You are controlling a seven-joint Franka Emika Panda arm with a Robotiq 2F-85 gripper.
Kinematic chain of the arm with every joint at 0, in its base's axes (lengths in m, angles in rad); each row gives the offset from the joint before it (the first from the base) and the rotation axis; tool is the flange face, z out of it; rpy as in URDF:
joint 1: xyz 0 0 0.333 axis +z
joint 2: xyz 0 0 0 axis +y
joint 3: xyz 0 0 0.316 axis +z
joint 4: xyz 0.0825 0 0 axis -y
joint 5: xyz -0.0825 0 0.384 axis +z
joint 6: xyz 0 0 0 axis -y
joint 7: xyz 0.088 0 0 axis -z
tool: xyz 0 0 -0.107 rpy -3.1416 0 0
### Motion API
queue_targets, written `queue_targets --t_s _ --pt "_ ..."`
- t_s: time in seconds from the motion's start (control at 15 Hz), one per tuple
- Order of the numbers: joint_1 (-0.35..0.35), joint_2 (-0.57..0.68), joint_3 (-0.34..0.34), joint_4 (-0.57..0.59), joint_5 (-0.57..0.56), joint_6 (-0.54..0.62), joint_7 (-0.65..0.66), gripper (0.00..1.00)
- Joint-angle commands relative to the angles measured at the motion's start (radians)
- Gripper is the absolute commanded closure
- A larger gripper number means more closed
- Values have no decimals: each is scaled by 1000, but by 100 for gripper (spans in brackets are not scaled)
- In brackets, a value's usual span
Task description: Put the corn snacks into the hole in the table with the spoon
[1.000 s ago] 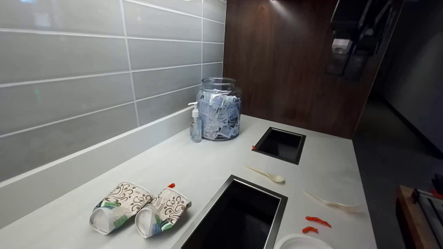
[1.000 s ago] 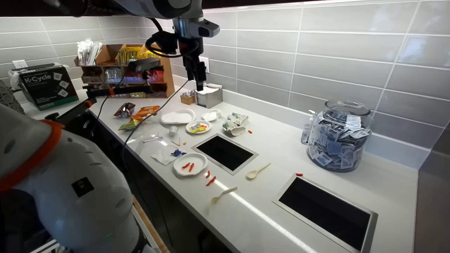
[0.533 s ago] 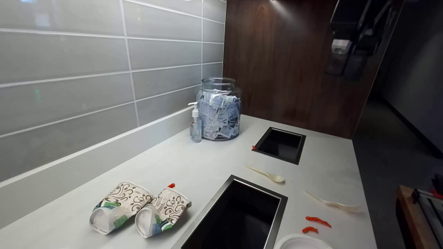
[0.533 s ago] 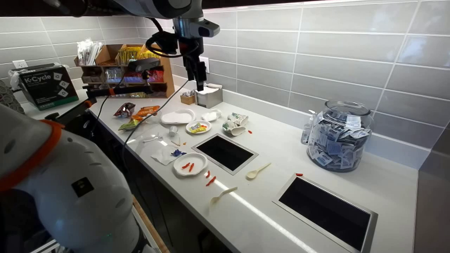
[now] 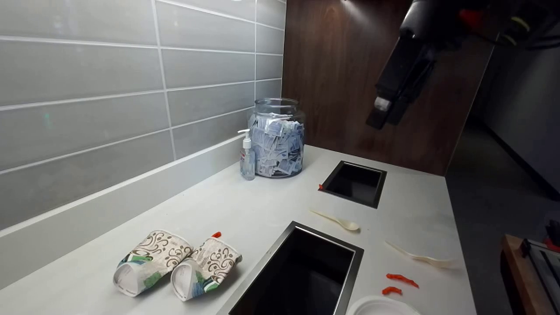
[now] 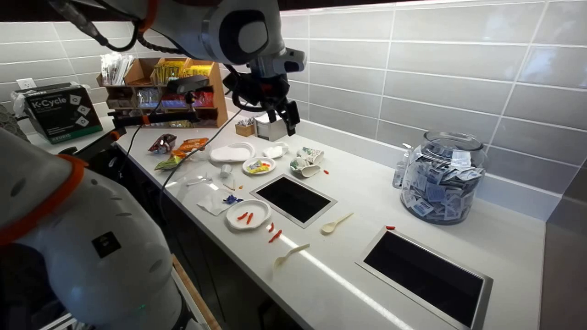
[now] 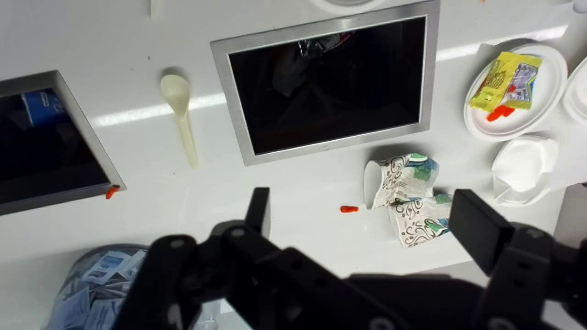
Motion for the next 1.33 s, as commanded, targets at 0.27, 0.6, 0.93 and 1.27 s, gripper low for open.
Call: queue_targets --t_s 0.27,0.6,0.93,1.27 --pt "54 31 -88 -42 85 82 -100 0" --pt "61 31 -87 -42 89 82 -101 0" --pt "19 40 -61 -49 -13 87 -100 0" --pt "-73 97 -42 -52 -247 90 -79 0"
